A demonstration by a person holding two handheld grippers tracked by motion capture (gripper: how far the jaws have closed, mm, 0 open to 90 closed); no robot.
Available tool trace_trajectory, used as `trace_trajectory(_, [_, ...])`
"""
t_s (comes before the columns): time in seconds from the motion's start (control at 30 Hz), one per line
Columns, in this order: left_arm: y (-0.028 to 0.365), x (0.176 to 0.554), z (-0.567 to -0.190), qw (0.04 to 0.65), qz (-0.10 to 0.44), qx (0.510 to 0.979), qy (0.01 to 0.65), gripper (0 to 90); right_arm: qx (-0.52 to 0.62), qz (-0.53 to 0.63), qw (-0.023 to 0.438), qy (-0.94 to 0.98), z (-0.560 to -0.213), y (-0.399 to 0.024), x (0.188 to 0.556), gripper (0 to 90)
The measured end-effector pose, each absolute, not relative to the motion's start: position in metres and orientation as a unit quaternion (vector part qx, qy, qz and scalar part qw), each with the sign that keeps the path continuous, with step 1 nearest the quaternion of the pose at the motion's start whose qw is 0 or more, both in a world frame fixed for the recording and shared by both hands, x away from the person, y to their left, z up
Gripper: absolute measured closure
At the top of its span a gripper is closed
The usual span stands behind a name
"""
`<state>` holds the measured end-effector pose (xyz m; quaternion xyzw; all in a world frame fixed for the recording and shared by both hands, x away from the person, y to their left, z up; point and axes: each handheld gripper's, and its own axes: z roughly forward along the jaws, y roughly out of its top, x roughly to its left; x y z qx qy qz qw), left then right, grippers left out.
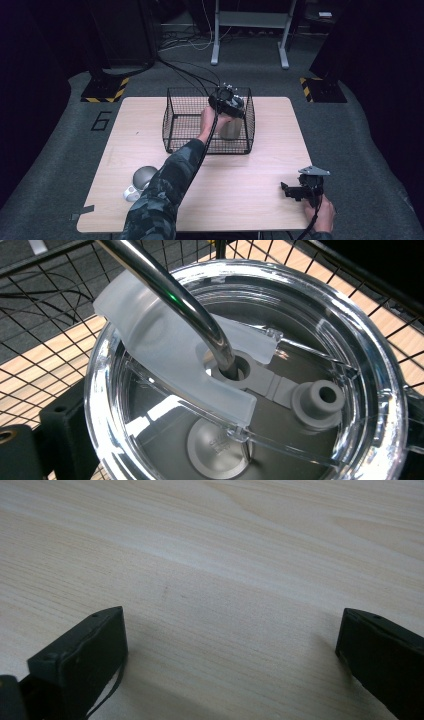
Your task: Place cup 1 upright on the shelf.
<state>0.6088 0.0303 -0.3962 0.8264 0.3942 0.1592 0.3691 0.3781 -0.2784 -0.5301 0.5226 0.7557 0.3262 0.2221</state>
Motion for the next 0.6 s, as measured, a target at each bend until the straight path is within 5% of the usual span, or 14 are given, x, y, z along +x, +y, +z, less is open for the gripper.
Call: trace_trajectory(0.6, [0.0291, 0.6042, -0.3993, 0.368, 0.167, 0.83, 0.383, 1.5, 0.522, 0.326, 0.22, 0.757, -0.5298, -0.2785, 0.3779, 0.0])
